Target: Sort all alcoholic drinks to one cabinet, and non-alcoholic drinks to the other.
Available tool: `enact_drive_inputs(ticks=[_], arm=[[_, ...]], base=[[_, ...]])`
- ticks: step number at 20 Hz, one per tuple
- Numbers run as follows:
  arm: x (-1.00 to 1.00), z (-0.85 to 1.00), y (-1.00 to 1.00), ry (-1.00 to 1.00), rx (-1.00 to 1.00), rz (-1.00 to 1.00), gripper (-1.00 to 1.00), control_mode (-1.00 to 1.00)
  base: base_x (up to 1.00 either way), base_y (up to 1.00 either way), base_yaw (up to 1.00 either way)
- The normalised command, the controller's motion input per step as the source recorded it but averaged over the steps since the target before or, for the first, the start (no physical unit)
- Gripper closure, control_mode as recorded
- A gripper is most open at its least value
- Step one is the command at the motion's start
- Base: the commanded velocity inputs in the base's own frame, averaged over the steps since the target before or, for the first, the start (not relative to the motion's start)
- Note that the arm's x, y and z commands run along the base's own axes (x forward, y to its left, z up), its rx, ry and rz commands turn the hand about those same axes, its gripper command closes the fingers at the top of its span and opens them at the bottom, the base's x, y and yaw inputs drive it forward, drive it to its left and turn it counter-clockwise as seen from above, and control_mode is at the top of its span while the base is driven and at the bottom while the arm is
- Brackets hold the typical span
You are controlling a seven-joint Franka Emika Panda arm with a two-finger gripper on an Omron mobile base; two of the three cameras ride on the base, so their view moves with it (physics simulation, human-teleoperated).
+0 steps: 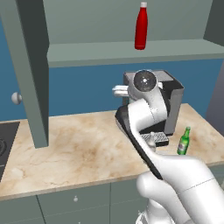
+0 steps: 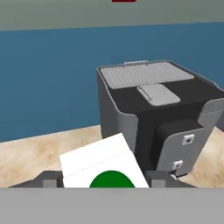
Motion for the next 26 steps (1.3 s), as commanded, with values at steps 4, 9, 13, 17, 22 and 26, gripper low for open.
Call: enact_drive_inputs(ticks=[4,9,13,17,22,26], arm=[[-0.23,0.52,-0.15,-0.05,0.04,0.1,1.0,-1.0],[-0.19,0.57,-0.07,0.0,0.04,0.08,1.0,-1.0],[-0.13,0.55,-0.05,0.0,0.02,0.07,1.0,-1.0],[-0.15,0.45,-0.01,-0.03,0.0,0.05,1.0,-1.0],[-0.15,0.43,-0.02,-0.06,0.0,0.04,1.0,-1.0],[-0.12,0.39,0.0,-0.08,0.0,0.04,1.0,-1.0]], base=[[0.0,0.0,0.0],[0.0,0.0,0.0],[0.0,0.0,0.0],[0.0,0.0,0.0],[0.0,0.0,0.0],[0.0,0.0,0.0]])
